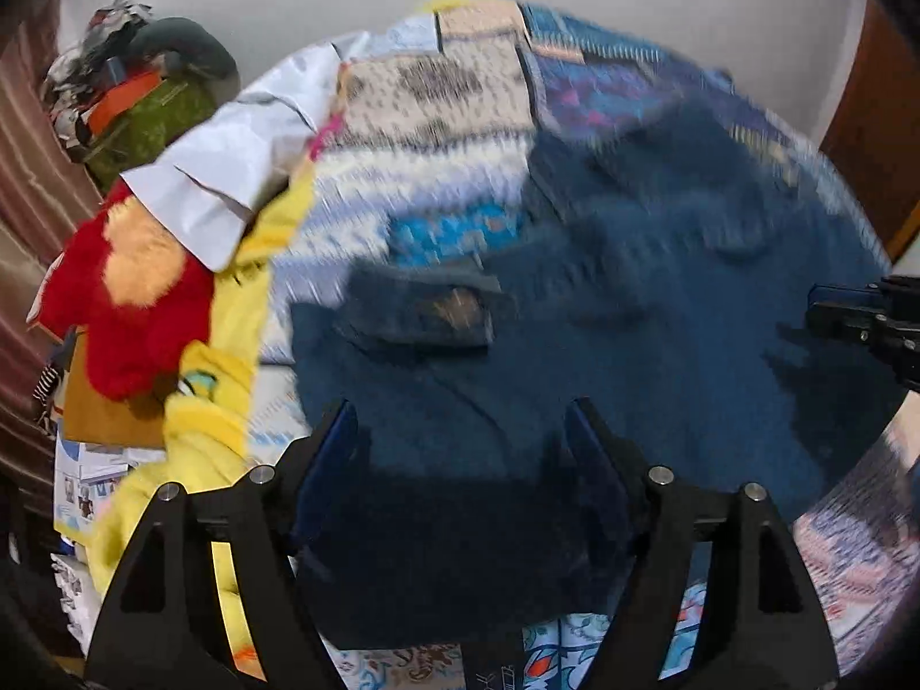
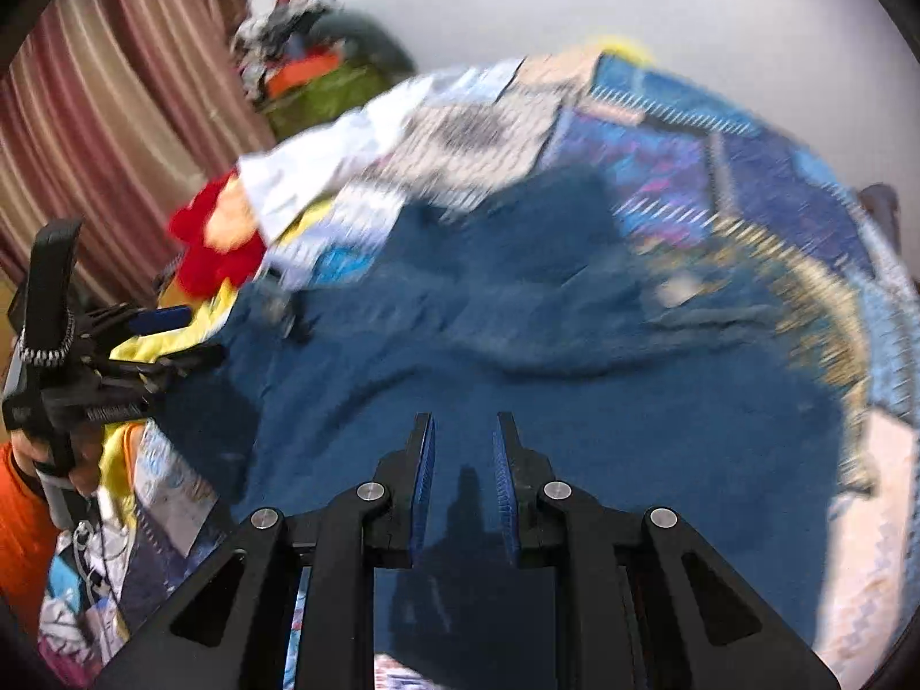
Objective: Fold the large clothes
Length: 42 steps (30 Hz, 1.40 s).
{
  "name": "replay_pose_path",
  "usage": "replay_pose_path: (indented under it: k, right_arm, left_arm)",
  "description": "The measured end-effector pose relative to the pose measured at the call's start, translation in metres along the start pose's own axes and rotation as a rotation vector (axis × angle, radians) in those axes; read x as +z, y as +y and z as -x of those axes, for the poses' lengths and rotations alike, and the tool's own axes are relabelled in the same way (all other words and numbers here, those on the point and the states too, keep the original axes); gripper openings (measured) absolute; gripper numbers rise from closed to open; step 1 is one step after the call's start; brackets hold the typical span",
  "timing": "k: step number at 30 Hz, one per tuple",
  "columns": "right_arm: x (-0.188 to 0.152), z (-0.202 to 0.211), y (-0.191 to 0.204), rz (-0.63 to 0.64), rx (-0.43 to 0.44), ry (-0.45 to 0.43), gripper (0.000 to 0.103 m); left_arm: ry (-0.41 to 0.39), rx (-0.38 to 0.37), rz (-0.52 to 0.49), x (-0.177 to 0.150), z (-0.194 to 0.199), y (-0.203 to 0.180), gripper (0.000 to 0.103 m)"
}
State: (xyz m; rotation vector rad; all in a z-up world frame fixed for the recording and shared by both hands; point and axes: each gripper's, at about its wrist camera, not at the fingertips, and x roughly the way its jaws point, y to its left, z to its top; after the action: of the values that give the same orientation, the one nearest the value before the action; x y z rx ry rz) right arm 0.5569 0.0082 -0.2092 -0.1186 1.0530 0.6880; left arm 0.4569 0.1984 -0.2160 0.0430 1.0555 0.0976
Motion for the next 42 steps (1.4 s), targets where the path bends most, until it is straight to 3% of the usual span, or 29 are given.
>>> replay_pose_path:
  k: [3,7,8,10,11,13,16,20,23,26,29,32,35,38,42]
  right_arm:
    - [-0.015,-0.027,0.003,0.02,-0.055,0.107,0.016]
    - [-0.032,-0.02,-0.005,0.084,-0.06,0.106,0.015]
    - [-0.035,-0.013,-0.008,0.088,-0.1,0.102,0.016]
    - [-0.04,0.001,-0.016,0.13,-0.261,0.084,0.016]
    - [-0.044,0.007,-0.019,0.149,-0.29,0.074,0.016]
    - [-0.051,0.021,-0.029,0.14,-0.257,0.069,0.015]
    - [-0.064,0.046,-0.047,0.106,-0.341,0.045,0.016]
    - [-0.083,0.07,-0.075,0.035,-0.366,0.056,0.016]
    - [-0.097,0.087,-0.095,-0.018,-0.329,0.046,0.016]
    - [-0.106,0.097,-0.105,-0.04,-0.398,0.064,0.016]
    - [-0.113,0.108,-0.117,-0.086,-0.413,0.082,0.016]
    - [-0.114,0.125,-0.12,-0.116,-0.391,0.052,0.016]
    - [-0.104,0.137,-0.109,-0.116,-0.355,-0.007,0.016]
    - [-0.09,0.142,-0.09,-0.116,-0.296,-0.076,0.016]
    - [-0.071,0.129,-0.064,-0.119,-0.182,-0.109,0.016]
  left_arm:
    - [0.036,0.07,-0.019,-0.016,-0.022,-0.004,0.075]
    - [-0.014,0.127,-0.102,-0.035,-0.021,-0.006,0.075]
    - [-0.025,0.147,-0.125,-0.04,-0.018,-0.007,0.076]
    - [-0.041,0.186,-0.164,-0.051,-0.013,-0.009,0.081]
    - [-0.047,0.201,-0.168,-0.056,-0.01,-0.008,0.082]
    - [-0.046,0.209,-0.138,-0.063,-0.006,-0.001,0.084]
    - [-0.027,0.183,-0.008,-0.071,0.001,0.027,0.085]
    - [-0.022,0.132,0.135,-0.081,0.013,0.06,0.087]
    - [-0.014,0.159,0.183,-0.092,0.025,0.076,0.087]
    - [-0.016,0.174,0.238,-0.103,0.039,0.09,0.086]
    - [-0.016,0.264,0.279,-0.113,0.054,0.095,0.086]
    - [-0.048,0.21,0.342,-0.12,0.072,0.102,0.086]
    - [-0.094,0.092,0.428,-0.122,0.087,0.101,0.086]
    - [-0.11,-0.07,0.53,-0.122,0.084,0.092,0.086]
    - [-0.048,-0.294,0.653,-0.123,0.05,0.073,0.086]
